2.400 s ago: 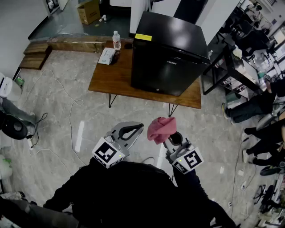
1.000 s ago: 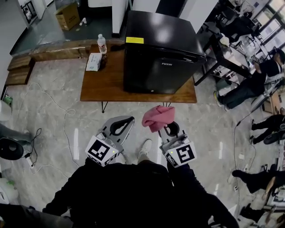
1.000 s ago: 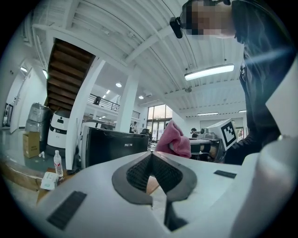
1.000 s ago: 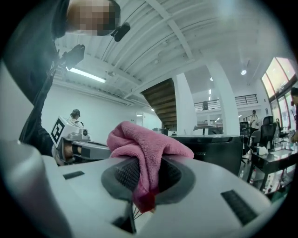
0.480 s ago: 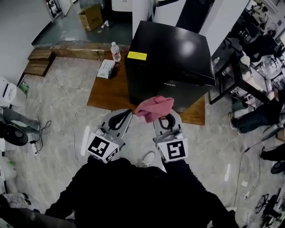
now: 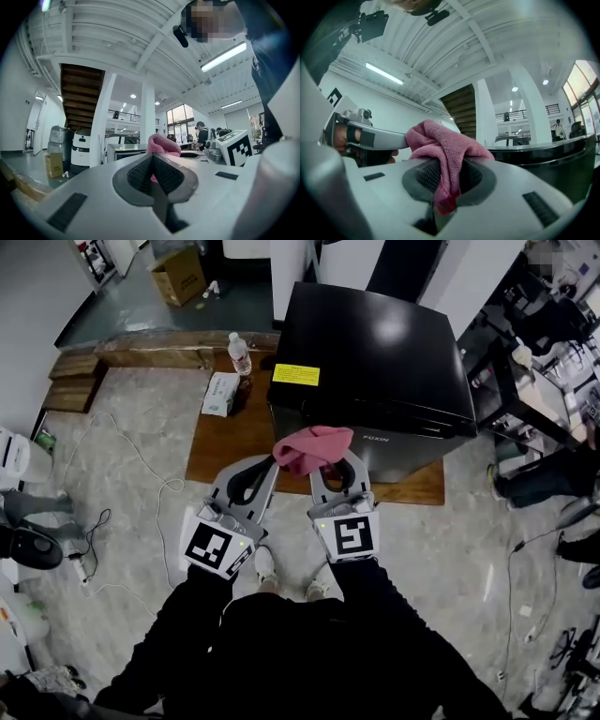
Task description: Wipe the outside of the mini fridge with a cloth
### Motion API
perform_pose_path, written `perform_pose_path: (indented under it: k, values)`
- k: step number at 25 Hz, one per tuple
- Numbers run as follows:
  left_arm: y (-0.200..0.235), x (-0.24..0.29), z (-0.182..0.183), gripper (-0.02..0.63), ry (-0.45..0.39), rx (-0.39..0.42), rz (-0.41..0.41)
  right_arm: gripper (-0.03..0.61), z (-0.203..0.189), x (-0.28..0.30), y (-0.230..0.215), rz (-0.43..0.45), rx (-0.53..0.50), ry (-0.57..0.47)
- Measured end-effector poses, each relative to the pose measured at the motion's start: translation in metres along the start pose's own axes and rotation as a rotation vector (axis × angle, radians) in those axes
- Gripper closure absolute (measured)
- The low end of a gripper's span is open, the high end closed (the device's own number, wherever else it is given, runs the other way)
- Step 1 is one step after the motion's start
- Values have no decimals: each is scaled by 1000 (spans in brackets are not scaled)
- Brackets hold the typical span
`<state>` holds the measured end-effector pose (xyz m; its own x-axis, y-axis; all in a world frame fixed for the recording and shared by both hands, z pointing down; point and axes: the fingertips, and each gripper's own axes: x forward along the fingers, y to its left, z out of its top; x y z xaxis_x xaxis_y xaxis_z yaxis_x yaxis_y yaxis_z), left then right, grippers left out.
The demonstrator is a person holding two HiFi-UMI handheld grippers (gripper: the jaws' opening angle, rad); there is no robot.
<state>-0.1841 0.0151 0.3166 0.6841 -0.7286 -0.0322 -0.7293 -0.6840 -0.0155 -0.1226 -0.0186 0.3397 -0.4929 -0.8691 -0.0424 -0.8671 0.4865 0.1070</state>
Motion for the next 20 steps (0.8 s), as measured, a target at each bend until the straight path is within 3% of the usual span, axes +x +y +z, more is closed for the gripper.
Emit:
perform_pose_path:
  k: [10, 17, 20]
  values:
    - [61, 17, -31, 607, -1, -43, -148, 518, -34, 57, -3, -205, 23, 80]
    - [63, 29, -70, 609, 15, -84, -207, 518, -81, 53, -3, -261, 57, 127]
    - [60, 31, -88, 609, 20, -108, -226, 518, -102, 51, 0, -269, 20, 147]
